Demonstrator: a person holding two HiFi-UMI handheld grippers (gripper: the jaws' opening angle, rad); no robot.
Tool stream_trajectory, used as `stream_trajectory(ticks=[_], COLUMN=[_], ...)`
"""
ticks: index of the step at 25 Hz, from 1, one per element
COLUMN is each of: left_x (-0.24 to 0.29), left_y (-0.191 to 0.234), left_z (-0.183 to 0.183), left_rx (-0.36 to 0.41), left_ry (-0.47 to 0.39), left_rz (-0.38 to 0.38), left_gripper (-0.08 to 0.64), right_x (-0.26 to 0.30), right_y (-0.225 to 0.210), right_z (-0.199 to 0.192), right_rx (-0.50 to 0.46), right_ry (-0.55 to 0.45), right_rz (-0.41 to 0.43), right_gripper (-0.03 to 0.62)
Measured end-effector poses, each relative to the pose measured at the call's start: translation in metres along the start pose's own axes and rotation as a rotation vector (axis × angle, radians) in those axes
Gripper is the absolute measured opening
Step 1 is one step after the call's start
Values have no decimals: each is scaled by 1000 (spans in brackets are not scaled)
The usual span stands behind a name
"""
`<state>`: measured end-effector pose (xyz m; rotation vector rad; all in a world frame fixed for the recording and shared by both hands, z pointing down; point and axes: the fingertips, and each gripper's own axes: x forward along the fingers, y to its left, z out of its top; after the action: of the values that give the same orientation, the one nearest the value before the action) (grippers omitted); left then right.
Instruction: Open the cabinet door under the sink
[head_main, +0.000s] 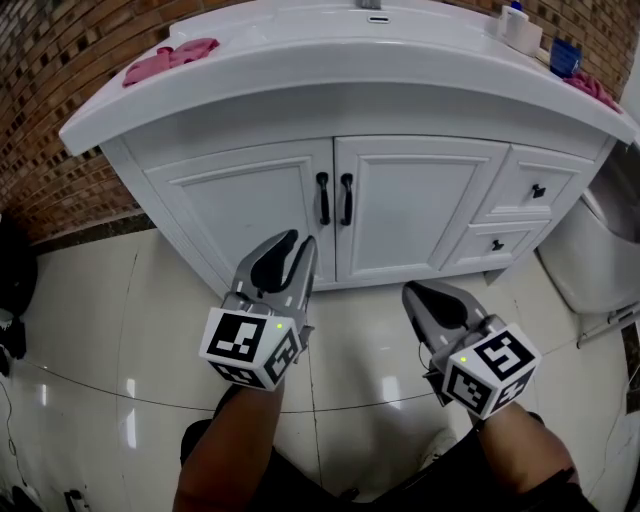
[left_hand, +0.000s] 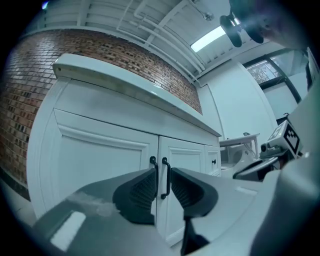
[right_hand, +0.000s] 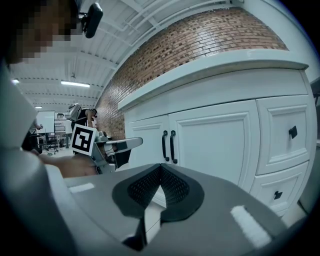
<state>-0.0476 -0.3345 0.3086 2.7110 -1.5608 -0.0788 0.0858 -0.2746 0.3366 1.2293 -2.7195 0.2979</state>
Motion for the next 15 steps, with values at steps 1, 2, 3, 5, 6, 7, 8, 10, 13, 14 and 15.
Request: stream_trajectory(ticks=[1, 2, 3, 5, 6, 7, 8, 10, 13, 14, 15], left_x=[6, 11, 17, 26, 32, 37, 42, 51, 64, 68, 71], left_y=[3, 5, 7, 9, 11, 12, 13, 14, 16, 17, 18], left_z=[-1, -3, -6, -12, -13, -15, -16, -17, -19, -20, -21], left_rx=[-3, -7, -11, -10, -3, 5, 11, 17, 31, 31, 28], left_ry=[-5, -7, -7, -4, -2, -1, -1, -4, -1, 0, 1], left_rz=[1, 3, 4, 4, 3, 3, 2, -1, -4, -6, -6], left_gripper=[86, 86, 86, 86, 86, 86, 86, 86, 87, 87, 87], right_x=[2, 4, 5, 5, 5, 5, 4, 3, 2, 2, 2], right_y=[-2, -4, -5, -10, -13, -16, -19, -26, -33, -34, -36], right_z=[0, 0, 0, -2, -2, -3, -4, -6, -7, -7, -8], right_rx=[-1, 0, 3, 8, 9, 9, 10, 12, 15, 15, 15], right_ry=[-2, -3, -3, -1, -1, -1, 1, 4, 6, 8, 10], right_rz=[0, 0, 1, -1, -4, -9, -15, -27, -38, -41, -44], right_gripper=[8, 7, 7, 7, 8, 6, 7, 7, 7, 7, 7])
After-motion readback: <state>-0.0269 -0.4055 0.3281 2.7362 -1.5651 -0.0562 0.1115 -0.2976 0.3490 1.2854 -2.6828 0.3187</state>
